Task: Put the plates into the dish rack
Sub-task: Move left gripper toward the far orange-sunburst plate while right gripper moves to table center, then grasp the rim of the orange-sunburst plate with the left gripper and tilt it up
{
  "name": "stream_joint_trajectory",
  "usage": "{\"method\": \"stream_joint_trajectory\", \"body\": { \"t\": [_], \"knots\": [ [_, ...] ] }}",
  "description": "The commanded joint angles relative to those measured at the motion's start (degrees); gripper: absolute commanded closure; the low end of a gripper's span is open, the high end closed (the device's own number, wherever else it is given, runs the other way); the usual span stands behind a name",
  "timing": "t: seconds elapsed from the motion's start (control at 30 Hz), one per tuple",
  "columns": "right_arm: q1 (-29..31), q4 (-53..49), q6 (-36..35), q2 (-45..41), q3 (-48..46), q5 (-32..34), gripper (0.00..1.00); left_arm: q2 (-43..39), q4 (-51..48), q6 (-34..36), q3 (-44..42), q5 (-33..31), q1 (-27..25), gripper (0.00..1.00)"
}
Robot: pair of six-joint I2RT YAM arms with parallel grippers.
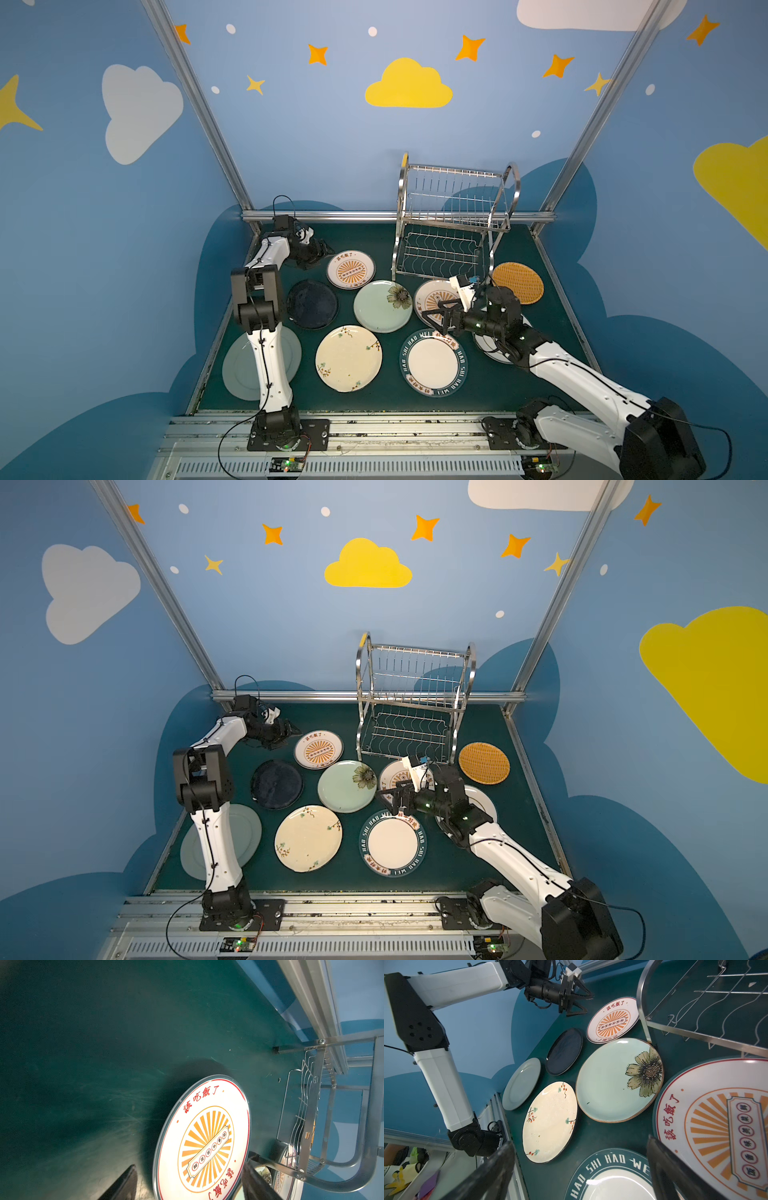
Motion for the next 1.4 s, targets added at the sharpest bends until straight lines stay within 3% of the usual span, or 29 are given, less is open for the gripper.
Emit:
{"method": "stream_joint_trajectory", "body": {
  "t": [0.0,0.17,0.37,0.83,1.07,1.37],
  "knots": [
    [0.6,1.4,-1.2,-0.4,1.9,-0.6,0.03,3.0,-4.5,2.2,3.3,3.4,0.4,0.26],
    [0.8,1.0,-1.5,0.6,2.4,-0.3,0.03,5.4,-7.4,2.5,6.7,1.4,0.5,0.29],
    [1.1,0.6,-1.5,0.6,2.5,0.0,0.03,8.8,-11.6,3.4,10.6,5.8,0.7,0.33],
    [1.4,0.1,-1.9,0.4,2.7,0.6,0.03,8.9,-11.3,3.8,5.7,10.4,0.3,0.44],
    [1.4,0.0,-1.7,0.0,2.7,0.7,0.03,7.3,-6.8,1.3,0.5,8.4,0.2,0.57],
    [1.5,-0.4,-1.8,-0.2,2.7,1.2,0.03,6.7,-0.5,-5.4,-1.2,8.5,0.0,0.86]
  ]
}}
